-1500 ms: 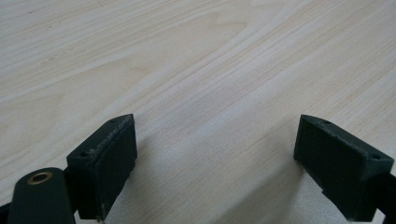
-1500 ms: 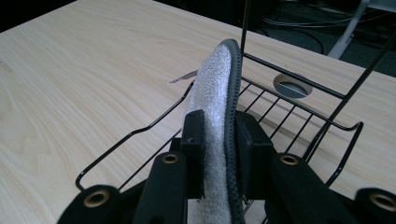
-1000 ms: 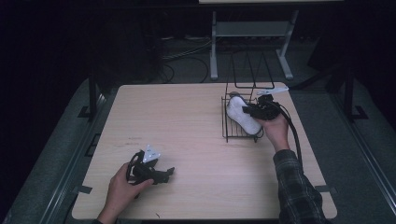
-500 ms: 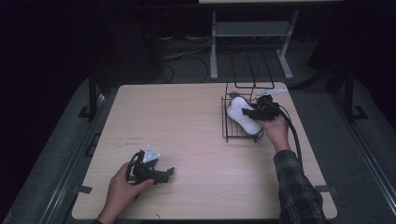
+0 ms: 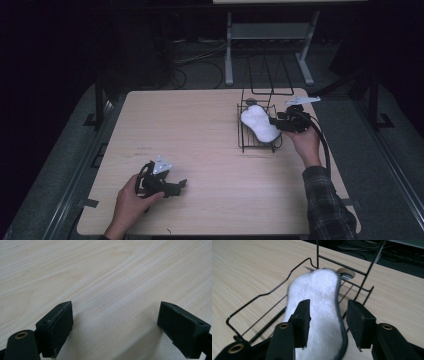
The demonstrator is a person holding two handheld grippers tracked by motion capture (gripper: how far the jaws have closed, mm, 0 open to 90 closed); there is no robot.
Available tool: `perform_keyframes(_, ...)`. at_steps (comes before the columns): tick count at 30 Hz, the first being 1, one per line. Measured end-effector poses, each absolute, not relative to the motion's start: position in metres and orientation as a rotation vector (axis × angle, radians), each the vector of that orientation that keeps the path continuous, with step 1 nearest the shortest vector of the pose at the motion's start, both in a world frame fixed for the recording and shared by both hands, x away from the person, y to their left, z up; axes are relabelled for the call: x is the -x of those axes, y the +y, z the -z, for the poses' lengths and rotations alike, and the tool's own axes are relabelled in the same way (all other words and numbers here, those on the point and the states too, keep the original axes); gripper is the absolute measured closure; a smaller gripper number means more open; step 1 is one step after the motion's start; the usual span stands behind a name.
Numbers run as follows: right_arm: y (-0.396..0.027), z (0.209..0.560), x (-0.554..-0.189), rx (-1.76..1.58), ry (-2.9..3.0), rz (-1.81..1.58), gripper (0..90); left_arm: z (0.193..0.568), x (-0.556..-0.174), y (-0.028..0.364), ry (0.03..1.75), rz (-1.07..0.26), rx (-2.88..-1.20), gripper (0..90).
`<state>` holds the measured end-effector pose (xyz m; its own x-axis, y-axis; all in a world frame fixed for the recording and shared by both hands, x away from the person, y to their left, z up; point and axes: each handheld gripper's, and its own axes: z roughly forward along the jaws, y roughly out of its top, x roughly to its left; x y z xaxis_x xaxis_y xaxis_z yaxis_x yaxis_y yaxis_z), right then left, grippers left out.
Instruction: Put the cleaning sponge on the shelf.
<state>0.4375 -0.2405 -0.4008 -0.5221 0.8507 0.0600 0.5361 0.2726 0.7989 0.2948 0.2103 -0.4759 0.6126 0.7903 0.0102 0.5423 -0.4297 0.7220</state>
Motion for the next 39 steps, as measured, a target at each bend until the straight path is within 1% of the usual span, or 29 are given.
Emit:
perform_keyframes(2,-0.246,0.402,-0.434,-1.258,2.164,-1.128,61.3,0.476,-0.295,0.21,1.044,-0.458,-2.141,12.4)
perform_keyframes(6,-0.256,0.405,-0.428,-1.261,2.164,-1.101,86.9,0.476,-0.295,0.21,1.043,-0.457,-2.141,12.4)
perform_keyframes(7,-0.258,0.406,-0.427,-1.266,2.169,-1.099,89.9,0.476,-0.295,0.21,1.044,-0.457,-2.142,12.4)
perform_keyframes(13,-0.259,0.413,-0.426,-1.264,2.214,-1.098,90.0,0.476,-0.295,0.21,1.044,-0.456,-2.143,12.4)
perform_keyframes(25,-0.241,0.427,-0.43,-1.24,2.303,-1.048,90.0,0.476,-0.295,0.21,1.044,-0.456,-2.143,12.4)
perform_keyframes(32,-0.235,0.43,-0.422,-1.212,2.333,-1.075,90.0,0.476,-0.295,0.21,1.044,-0.457,-2.143,12.4)
perform_keyframes(39,-0.221,0.432,-0.413,-1.158,2.368,-1.085,90.0,0.476,-0.295,0.21,1.045,-0.458,-2.143,12.4)
